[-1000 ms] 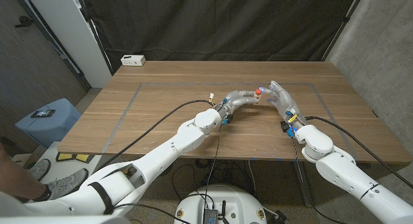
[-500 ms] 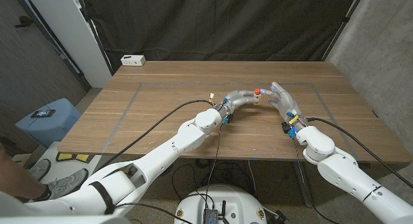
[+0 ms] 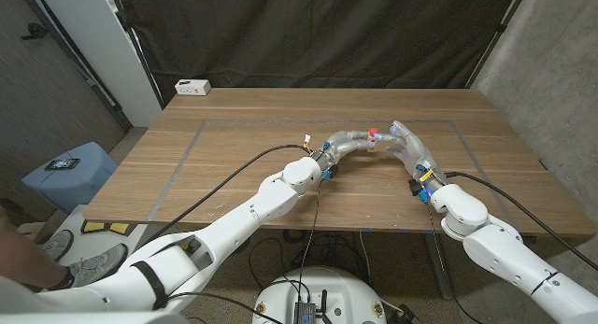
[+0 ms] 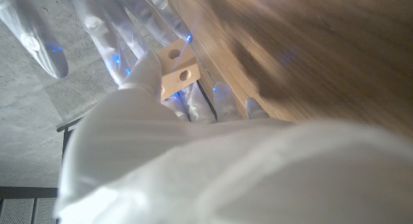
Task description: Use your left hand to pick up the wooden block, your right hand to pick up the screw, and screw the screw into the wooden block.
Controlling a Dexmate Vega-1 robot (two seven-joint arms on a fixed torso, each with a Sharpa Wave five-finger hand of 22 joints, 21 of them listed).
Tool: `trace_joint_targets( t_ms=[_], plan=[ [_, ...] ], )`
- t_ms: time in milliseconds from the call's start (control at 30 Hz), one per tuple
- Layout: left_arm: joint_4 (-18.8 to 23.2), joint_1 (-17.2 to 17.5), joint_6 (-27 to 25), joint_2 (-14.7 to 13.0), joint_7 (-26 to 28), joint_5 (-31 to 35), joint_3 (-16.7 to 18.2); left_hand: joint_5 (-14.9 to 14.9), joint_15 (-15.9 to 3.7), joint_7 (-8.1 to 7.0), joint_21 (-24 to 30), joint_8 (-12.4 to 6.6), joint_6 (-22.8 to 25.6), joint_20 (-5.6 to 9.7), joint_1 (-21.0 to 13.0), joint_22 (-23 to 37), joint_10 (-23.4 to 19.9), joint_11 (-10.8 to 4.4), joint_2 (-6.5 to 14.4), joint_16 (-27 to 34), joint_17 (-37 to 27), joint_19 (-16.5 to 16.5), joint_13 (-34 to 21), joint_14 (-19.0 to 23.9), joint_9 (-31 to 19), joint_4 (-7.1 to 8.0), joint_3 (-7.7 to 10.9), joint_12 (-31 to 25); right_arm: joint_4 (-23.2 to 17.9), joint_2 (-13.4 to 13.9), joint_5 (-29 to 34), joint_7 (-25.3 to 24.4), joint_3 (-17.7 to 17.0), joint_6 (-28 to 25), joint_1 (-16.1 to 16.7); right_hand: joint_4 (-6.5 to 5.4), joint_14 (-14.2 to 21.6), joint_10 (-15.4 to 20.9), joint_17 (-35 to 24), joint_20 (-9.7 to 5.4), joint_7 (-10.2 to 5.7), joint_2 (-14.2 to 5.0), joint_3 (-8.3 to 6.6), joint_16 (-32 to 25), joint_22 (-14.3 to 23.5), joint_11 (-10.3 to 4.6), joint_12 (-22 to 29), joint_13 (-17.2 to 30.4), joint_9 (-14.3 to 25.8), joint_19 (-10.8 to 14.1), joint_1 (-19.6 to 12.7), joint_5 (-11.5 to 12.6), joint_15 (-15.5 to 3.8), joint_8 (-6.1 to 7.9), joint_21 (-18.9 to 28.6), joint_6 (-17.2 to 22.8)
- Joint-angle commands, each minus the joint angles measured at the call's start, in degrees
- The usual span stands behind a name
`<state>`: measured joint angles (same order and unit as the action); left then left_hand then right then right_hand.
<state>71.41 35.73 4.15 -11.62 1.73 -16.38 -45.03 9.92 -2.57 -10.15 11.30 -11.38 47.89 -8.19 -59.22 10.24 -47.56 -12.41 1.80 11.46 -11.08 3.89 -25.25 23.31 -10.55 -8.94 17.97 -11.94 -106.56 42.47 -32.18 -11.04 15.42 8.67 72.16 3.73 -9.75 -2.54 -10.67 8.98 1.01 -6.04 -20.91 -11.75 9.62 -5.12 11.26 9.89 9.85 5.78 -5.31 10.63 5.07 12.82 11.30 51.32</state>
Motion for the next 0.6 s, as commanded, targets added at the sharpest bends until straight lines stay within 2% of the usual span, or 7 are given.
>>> trace_joint_targets(
  t_ms=[33, 233, 367, 600],
  plan=[
    [-0.68, -0.21, 0.19, 0.22, -0.31, -0.11, -0.01, 0.46, -3.54, 0.15, 0.33, 0.07, -0.40, -0.34, 0.02, 0.21, 0.02, -0.18, 0.75, 0.16, -0.15, 0.05, -0.37, -0.10, -0.29, 0.43, 0.13, -1.34, -0.14, 0.18, -0.49, 0.54, -0.24, 0.27, 0.30, 0.47, -2.23, 1.47, 0.08, -0.01, 0.91, -0.89, -0.20, -0.26, -0.04, -0.26, 0.19, 0.03, 0.15, 0.70, -0.68, 0.55, -0.47, 0.60, -0.08, 3.51],
    [-0.81, -0.34, 0.19, 0.22, -0.41, -0.07, -0.04, 0.51, -3.56, 0.06, 0.33, 0.06, -0.43, -0.34, 0.00, 0.21, 0.11, -0.18, 0.77, 0.18, -0.14, 0.05, -0.37, -0.12, -0.30, 0.40, 0.12, -1.32, 0.01, -0.10, -0.07, -0.09, -0.51, 1.01, 0.67, 0.69, -1.19, 2.93, 0.14, -0.24, 1.74, -1.08, -0.45, -0.40, -0.03, -0.37, 0.25, 0.02, 0.18, 1.39, -1.05, 0.59, -0.77, 0.84, -0.09, 6.27],
    [-1.00, -0.46, 0.36, 0.27, -0.52, -0.02, -0.08, 0.52, -3.58, 0.08, 0.33, 0.02, -0.35, -0.32, 0.03, 0.21, 0.12, -0.19, 0.77, 0.20, -0.14, 0.07, -0.37, -0.11, -0.30, 0.41, 0.08, -1.32, -0.14, -0.29, -0.04, -0.94, -1.00, 1.10, 1.10, 0.82, -0.94, 3.36, 0.18, -0.34, 1.77, -1.09, -0.53, -0.39, -0.04, -0.20, 0.27, 0.02, 0.20, 1.59, -1.21, 0.59, -0.87, 0.69, -0.09, 6.51],
    [-1.22, -0.63, 0.48, 0.38, -0.65, 0.06, -0.14, 0.49, -3.61, -0.53, 0.33, -0.15, -0.01, -0.21, 0.09, 0.21, -0.18, -0.21, 0.56, 0.25, -0.08, 0.06, -0.39, 0.01, -0.30, 0.34, -0.06, -1.46, 0.01, -0.78, 0.18, -2.06, -1.64, 1.50, 1.53, 1.10, -0.41, 3.48, 0.20, -0.35, -0.08, -0.94, -0.62, -0.31, -0.04, 0.04, -0.11, 0.04, 0.27, 2.04, -1.49, 0.52, -0.86, -0.68, -0.18, 4.79]
  ],
)
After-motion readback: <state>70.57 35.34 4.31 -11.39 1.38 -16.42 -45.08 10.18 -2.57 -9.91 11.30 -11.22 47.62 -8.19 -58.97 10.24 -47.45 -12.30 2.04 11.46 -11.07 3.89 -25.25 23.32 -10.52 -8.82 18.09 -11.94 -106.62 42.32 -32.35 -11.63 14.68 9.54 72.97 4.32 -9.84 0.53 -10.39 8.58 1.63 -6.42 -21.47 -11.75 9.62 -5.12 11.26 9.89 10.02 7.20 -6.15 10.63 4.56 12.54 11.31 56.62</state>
